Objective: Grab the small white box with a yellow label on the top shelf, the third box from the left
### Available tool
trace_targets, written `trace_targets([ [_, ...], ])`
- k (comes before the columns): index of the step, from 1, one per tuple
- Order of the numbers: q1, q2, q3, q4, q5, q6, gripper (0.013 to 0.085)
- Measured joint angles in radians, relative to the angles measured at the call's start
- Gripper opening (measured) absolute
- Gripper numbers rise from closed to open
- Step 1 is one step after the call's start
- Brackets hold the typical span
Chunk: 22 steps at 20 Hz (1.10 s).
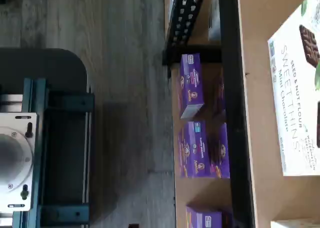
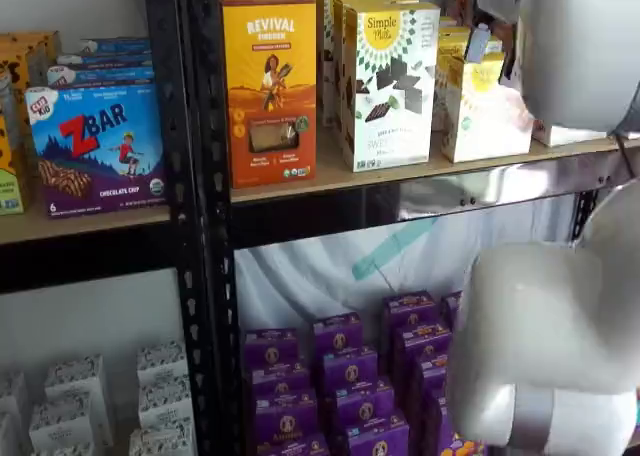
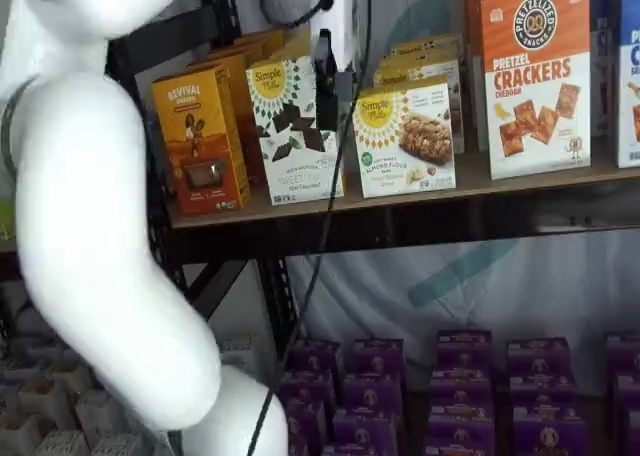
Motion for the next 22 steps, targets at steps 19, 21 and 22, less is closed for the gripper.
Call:
trace_targets([
  [19,-0.018,0.051,-0.026,0.075,-0.164,-0.009,0.085],
  [21,-0.013,0.071,-0.026,0.067,-0.194,-0.013,0.085],
  [22,-0.01,0.082,-0.027,0.062,-0.209,-0.015,0.085],
])
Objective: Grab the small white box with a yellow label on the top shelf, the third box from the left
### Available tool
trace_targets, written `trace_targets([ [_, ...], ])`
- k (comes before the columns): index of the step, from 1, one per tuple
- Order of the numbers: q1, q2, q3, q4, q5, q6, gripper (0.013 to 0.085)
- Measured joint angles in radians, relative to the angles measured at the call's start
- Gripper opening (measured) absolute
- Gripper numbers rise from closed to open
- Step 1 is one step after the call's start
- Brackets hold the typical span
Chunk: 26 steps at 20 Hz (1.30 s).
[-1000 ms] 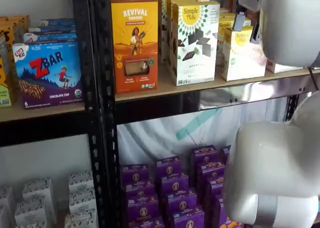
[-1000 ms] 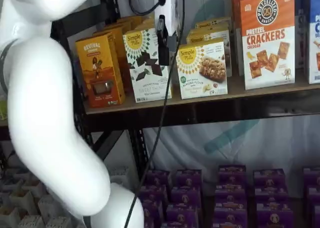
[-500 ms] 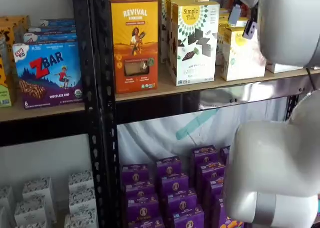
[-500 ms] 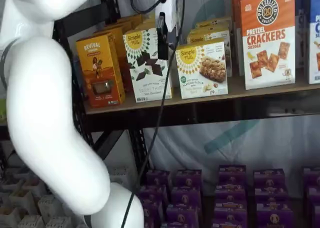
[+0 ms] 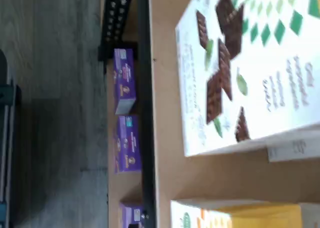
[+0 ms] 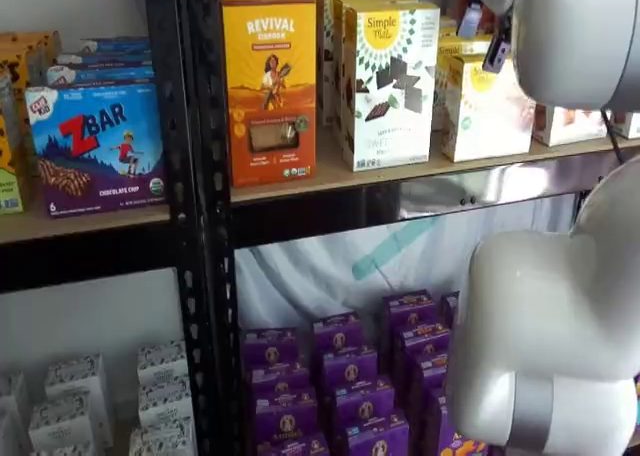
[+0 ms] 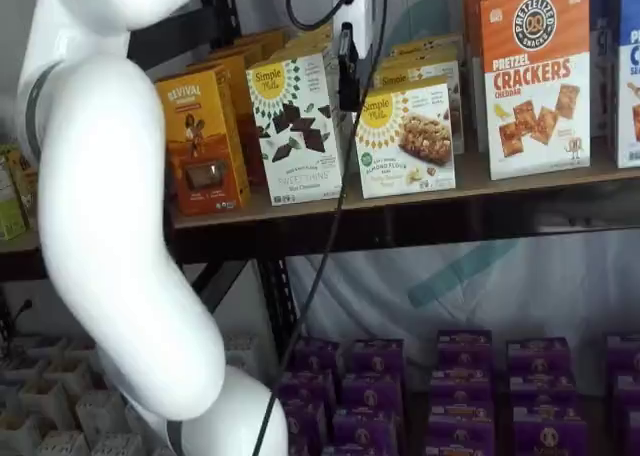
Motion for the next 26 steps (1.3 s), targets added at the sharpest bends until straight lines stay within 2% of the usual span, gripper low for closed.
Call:
trace_targets([
  [6,0.032,0.058,-0.005,-0.078,-0.055,-0.003,0.085],
  [14,0.063,0.111,-0.033,-0.166,-0.008,0.012,0.085],
  [18,0.072,0.103,-0.004,-0.189,-0.03,0.015,0.085],
  [21,0.071,0.098,0.011,-0.189,-0.041,0.014,0.085],
  [22,0.07,0.097,0.015,-0.186,-0.044,0.012,0.081],
  [23,0.068,0.096,0.018,-0.183,-0.046,0.011,0.081],
  [26,0.064,0.093,0.025,-0.175,-0.054,0.007,0.073],
])
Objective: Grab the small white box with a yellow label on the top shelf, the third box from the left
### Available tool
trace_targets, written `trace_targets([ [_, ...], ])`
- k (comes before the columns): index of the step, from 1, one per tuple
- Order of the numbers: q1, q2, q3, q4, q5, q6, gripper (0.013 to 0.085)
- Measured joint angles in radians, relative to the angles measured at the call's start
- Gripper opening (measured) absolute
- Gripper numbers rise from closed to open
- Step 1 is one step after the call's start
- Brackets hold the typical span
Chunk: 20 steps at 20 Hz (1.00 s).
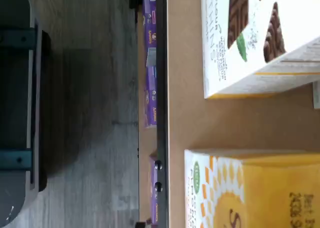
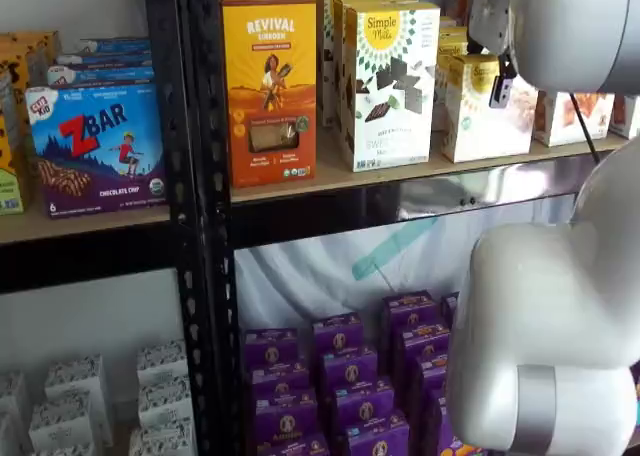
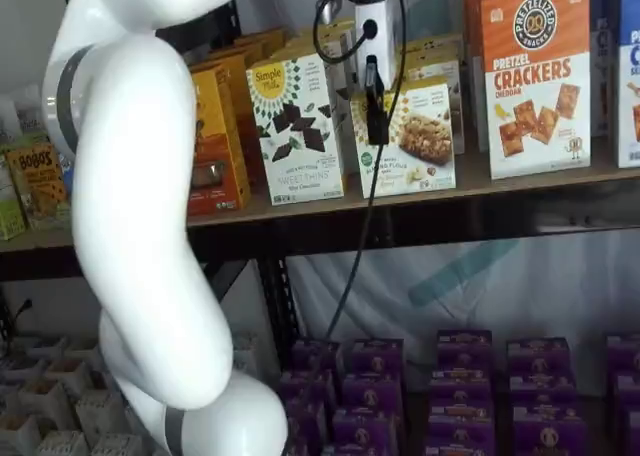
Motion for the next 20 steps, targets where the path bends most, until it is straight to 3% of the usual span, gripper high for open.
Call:
trace_targets([
  [6,-0.007,0.001,-0.003,0.014,-0.003,-0.006,0.061],
  [11,-0.009,-0.001,-0.001,0.019,-0.009,-0.007,0.061],
  [16,-0.011,-0.002,-0.001,0.026,-0.009,-0.009,0.049],
  [20,-0.012,-0.002,-0.001,0.028,-0.009,-0.009,0.049],
])
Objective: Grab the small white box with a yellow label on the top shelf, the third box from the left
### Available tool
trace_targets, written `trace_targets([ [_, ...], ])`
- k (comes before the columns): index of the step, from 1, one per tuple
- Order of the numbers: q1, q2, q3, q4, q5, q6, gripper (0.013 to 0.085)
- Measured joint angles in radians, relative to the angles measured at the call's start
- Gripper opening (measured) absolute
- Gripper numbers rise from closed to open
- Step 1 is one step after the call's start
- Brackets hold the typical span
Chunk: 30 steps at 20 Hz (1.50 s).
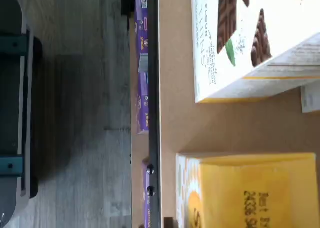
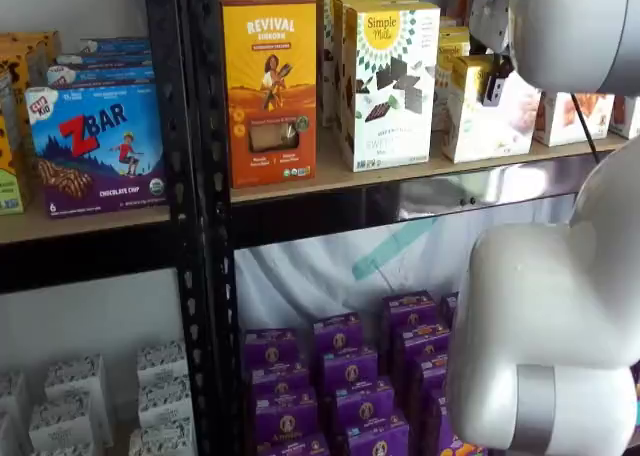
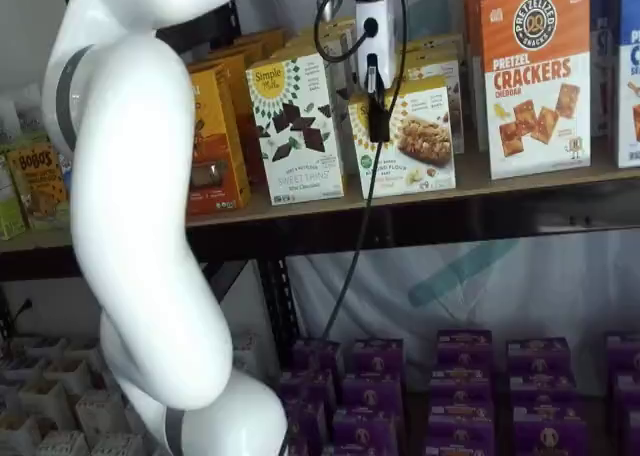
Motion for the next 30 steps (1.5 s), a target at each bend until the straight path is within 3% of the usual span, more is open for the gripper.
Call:
trace_targets([
  [1,0.0,0.0,0.0,0.0,0.0,0.0,0.049],
  [3,0.0,0.001,-0.001,0.002,0.0,0.0,0.041],
  [10,-0.003,0.008,-0.015,0.008,0.022,0.0,0.041],
  [11,-0.004,0.008,-0.016,0.009,0.025,0.0,0.037],
  [29,-0.025,-0.038,0.004,0.0,0.095,-0.016,0.037],
  [30,-0.028,-0.041,0.003,0.002,0.106,-0.018,0.033],
])
